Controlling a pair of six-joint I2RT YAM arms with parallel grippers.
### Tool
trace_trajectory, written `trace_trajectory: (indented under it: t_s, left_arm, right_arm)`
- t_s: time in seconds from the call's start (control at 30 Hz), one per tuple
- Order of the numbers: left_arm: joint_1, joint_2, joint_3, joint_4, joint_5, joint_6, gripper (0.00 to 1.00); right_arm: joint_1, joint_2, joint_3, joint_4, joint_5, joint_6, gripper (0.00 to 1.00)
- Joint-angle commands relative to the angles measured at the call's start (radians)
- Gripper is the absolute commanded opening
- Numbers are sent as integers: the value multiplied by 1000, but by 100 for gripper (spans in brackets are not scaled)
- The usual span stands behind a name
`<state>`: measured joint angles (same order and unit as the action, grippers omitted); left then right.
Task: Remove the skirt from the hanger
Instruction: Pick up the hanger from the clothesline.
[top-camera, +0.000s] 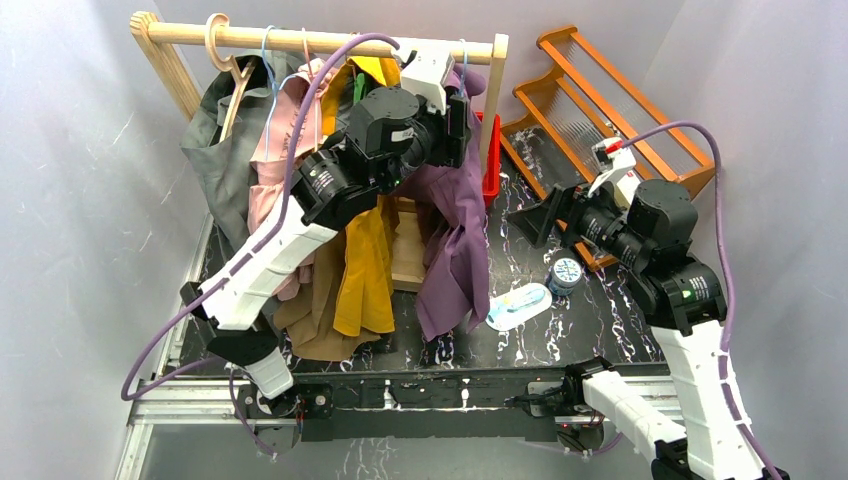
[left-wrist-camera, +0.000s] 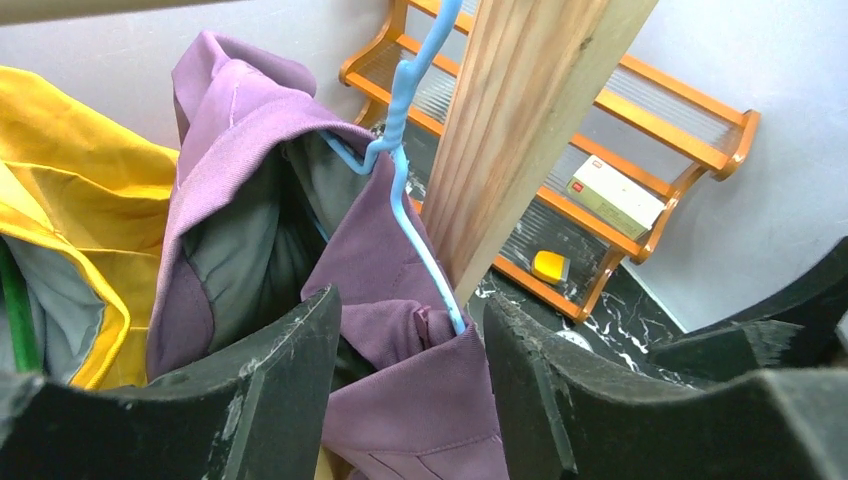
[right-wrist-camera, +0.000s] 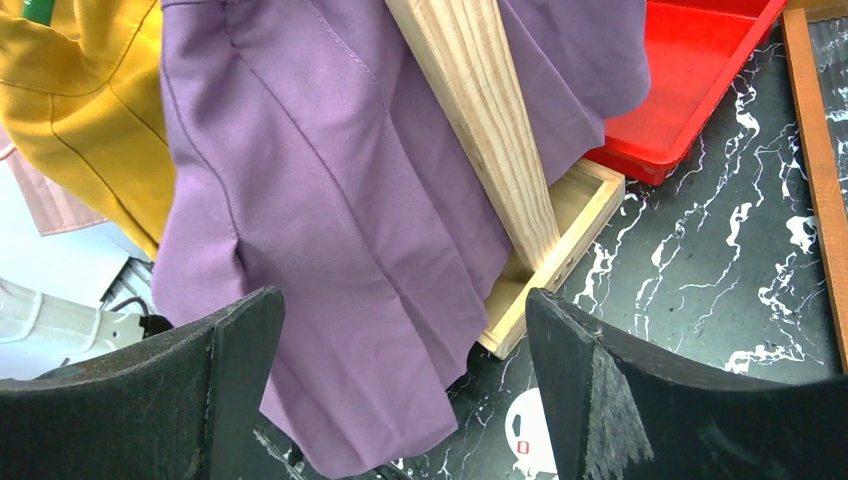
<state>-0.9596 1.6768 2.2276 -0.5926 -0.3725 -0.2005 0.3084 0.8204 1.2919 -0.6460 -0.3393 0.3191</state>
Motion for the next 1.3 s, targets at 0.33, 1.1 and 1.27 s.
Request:
trace_trajectory:
  t_s: [0.33,1.1,1.27]
  left_arm:
    - [-1,89,73,-48,-64,-2,50]
    - [-1,1,154,-31,-58,32,0]
    - [-1,-24,179,-27,-44,36,0]
  right_arm:
    - [-3,-32,-25,61,9,35,98]
    - [-3,-30,-58,82,10,43,98]
    - [-3,-18,-60,88,5,43,98]
